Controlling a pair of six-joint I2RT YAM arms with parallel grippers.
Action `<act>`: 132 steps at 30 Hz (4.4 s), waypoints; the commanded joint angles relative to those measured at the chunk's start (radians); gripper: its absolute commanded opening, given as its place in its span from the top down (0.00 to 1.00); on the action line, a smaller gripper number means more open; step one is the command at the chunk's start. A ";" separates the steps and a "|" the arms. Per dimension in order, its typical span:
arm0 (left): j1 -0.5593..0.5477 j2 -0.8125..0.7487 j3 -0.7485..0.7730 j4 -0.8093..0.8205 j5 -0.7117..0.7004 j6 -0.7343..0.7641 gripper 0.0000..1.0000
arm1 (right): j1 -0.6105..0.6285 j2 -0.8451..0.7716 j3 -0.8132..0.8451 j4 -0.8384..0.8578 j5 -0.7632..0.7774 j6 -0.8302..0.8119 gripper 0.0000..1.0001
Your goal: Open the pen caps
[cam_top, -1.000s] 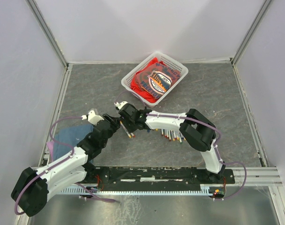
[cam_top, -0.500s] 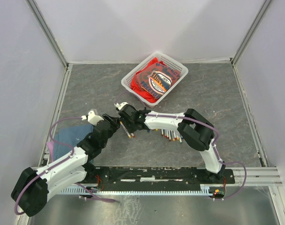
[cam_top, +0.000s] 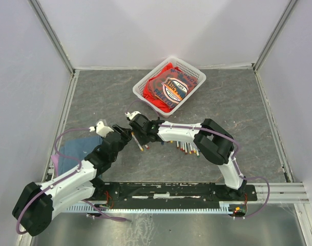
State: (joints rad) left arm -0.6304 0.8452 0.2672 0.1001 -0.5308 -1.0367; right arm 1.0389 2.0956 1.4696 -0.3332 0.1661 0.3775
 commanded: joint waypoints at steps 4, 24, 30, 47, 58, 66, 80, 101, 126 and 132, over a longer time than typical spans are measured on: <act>-0.002 0.027 0.012 0.035 -0.025 -0.044 0.37 | 0.005 -0.007 -0.034 -0.024 0.026 0.013 0.99; 0.037 0.169 0.058 0.144 0.150 -0.081 0.32 | -0.002 -0.237 -0.227 0.122 0.038 0.041 0.99; 0.083 0.245 0.078 0.216 0.263 -0.106 0.32 | -0.001 -0.295 -0.271 0.158 0.006 0.049 0.99; 0.116 0.406 0.105 0.365 0.413 -0.161 0.42 | -0.001 -0.381 -0.344 0.227 -0.049 0.048 0.99; 0.125 0.423 0.097 0.408 0.443 -0.167 0.60 | -0.001 -0.382 -0.351 0.227 -0.053 0.044 0.99; 0.132 0.425 0.090 0.419 0.464 -0.158 0.82 | -0.001 -0.393 -0.351 0.220 -0.030 0.037 0.99; 0.143 0.417 0.043 0.617 0.557 -0.131 0.97 | -0.020 -0.414 -0.352 0.234 -0.091 0.050 0.77; 0.159 0.496 0.050 0.796 0.693 -0.151 0.97 | -0.171 -0.456 -0.482 0.467 -0.386 0.185 0.95; 0.195 0.577 0.340 0.448 0.439 -0.142 0.97 | -0.082 -0.481 -0.487 0.182 0.091 0.012 0.99; 0.263 0.645 0.256 0.706 0.606 -0.129 0.97 | -0.136 -0.586 -0.580 0.301 -0.105 0.087 0.99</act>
State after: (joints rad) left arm -0.3946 1.4429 0.5568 0.6102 0.0002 -1.2076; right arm 0.9318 1.6077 0.9230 -0.1127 0.1658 0.4118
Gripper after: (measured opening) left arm 0.218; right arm 0.126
